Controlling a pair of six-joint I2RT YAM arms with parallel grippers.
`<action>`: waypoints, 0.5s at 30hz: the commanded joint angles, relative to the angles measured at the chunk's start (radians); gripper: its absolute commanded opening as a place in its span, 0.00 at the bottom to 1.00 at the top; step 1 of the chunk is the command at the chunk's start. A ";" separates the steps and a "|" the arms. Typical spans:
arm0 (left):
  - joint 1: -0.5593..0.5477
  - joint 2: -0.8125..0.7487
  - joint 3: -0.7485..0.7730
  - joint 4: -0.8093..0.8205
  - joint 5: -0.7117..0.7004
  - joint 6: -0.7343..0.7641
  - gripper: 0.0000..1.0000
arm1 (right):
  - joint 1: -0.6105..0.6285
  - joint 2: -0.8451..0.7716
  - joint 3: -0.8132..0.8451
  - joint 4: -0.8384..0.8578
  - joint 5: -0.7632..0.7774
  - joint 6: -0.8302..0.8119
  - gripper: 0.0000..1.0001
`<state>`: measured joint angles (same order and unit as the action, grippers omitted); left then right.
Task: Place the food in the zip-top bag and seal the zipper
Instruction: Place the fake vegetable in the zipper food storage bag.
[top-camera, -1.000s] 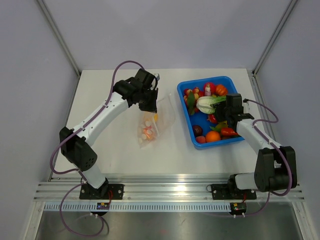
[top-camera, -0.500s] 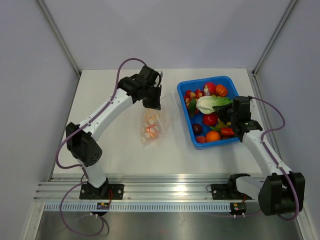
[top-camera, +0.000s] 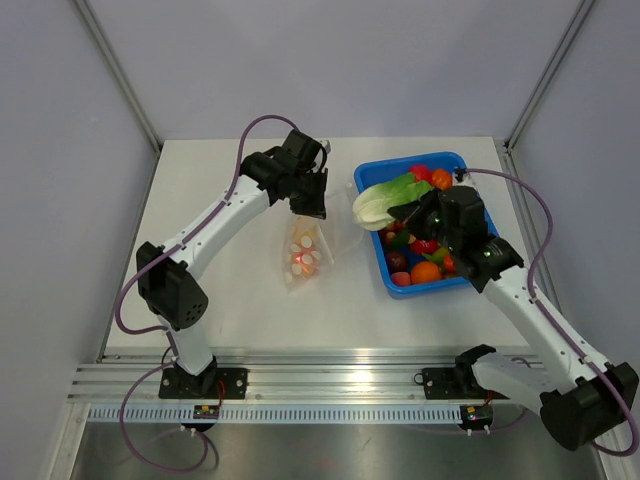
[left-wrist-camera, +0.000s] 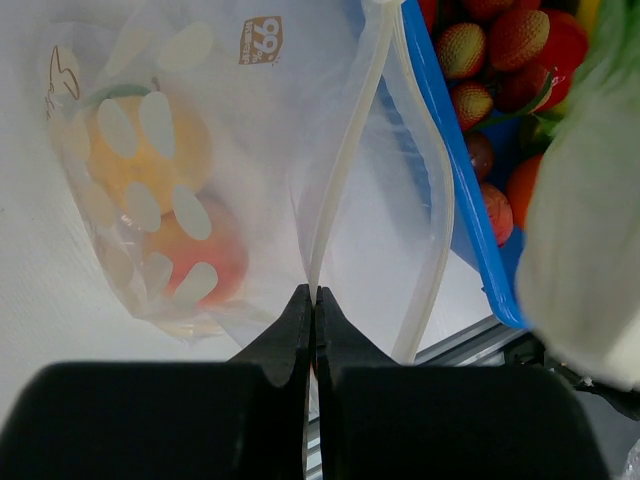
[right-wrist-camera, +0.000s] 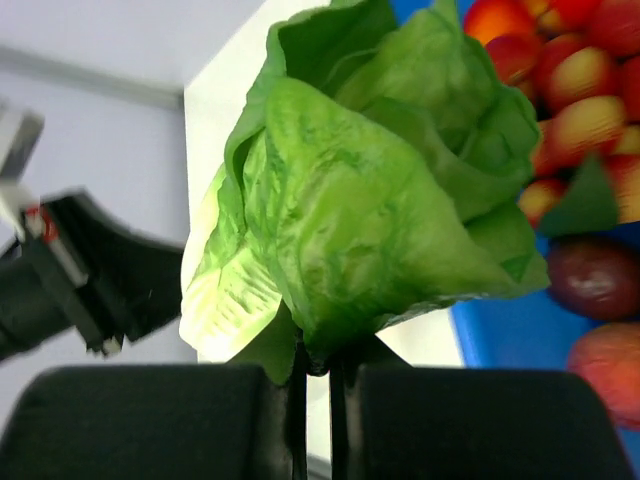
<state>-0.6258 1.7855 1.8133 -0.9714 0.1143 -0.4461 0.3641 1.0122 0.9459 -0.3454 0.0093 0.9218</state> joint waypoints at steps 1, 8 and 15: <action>-0.003 -0.001 0.043 0.022 0.015 -0.006 0.00 | 0.119 0.054 0.082 0.025 0.090 -0.084 0.00; -0.003 -0.026 0.041 0.004 0.005 0.003 0.00 | 0.239 0.216 0.122 0.062 0.171 -0.132 0.00; -0.003 -0.040 0.035 0.000 0.019 0.010 0.00 | 0.367 0.341 0.183 0.060 0.308 -0.195 0.00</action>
<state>-0.6258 1.7851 1.8137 -0.9840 0.1135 -0.4450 0.6880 1.3422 1.0515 -0.3370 0.2123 0.7773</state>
